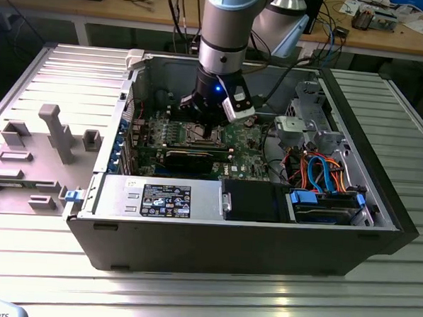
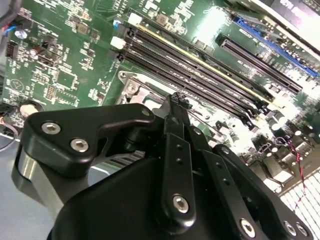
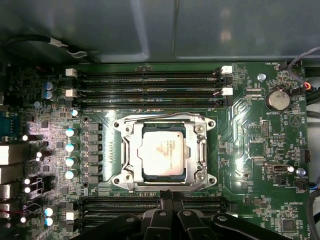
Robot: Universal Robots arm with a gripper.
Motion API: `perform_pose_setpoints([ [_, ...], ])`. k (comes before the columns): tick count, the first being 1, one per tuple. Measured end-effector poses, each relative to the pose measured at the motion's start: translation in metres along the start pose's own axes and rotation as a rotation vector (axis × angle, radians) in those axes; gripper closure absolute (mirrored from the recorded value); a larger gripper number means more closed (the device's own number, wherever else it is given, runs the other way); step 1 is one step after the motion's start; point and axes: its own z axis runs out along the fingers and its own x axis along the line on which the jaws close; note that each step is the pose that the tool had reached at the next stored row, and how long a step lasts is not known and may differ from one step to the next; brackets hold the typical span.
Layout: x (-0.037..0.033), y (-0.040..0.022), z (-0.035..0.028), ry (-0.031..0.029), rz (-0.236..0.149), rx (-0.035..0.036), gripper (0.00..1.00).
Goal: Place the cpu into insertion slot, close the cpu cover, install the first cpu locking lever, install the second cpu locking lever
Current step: 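Install the second cpu locking lever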
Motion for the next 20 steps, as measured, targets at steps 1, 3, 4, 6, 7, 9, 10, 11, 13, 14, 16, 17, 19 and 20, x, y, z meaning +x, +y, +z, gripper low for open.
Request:
perform_pose_setpoints([
  [1,0.0,-0.0009,0.0,0.0005,0.0,-0.0029,0.89],
  [3,-0.0001,-0.0028,0.0002,0.0016,-0.001,-0.0246,0.89],
  [4,0.0,-0.004,0.0003,0.0019,-0.001,-0.042,0.89],
  [6,-0.0001,-0.0099,0.0001,0.0026,-0.002,-0.067,0.89],
  [7,-0.0001,-0.0116,0.0,0.0029,-0.003,-0.0662,0.89],
  [9,-0.0001,-0.0132,-0.0001,0.003,-0.002,-0.0653,0.89],
  [10,-0.0001,-0.014,-0.0001,0.003,-0.002,-0.0653,0.89],
  [11,-0.0001,-0.0144,-0.0001,0.003,-0.002,-0.0653,0.89],
  [13,-0.0001,-0.0145,-0.0001,0.003,-0.002,-0.0653,0.89],
  [14,-0.0001,-0.0146,-0.0001,0.003,-0.002,-0.0653,0.89],
  [16,-0.0001,-0.0146,-0.0001,0.003,-0.002,-0.0653,0.89],
  [17,-0.0001,-0.0147,-0.0001,0.003,-0.002,-0.0653,0.89],
  [19,-0.0002,-0.0147,-0.0001,0.003,-0.002,-0.0653,0.89],
  [20,-0.0004,-0.0147,-0.0001,0.003,-0.003,-0.0653,0.89],
])
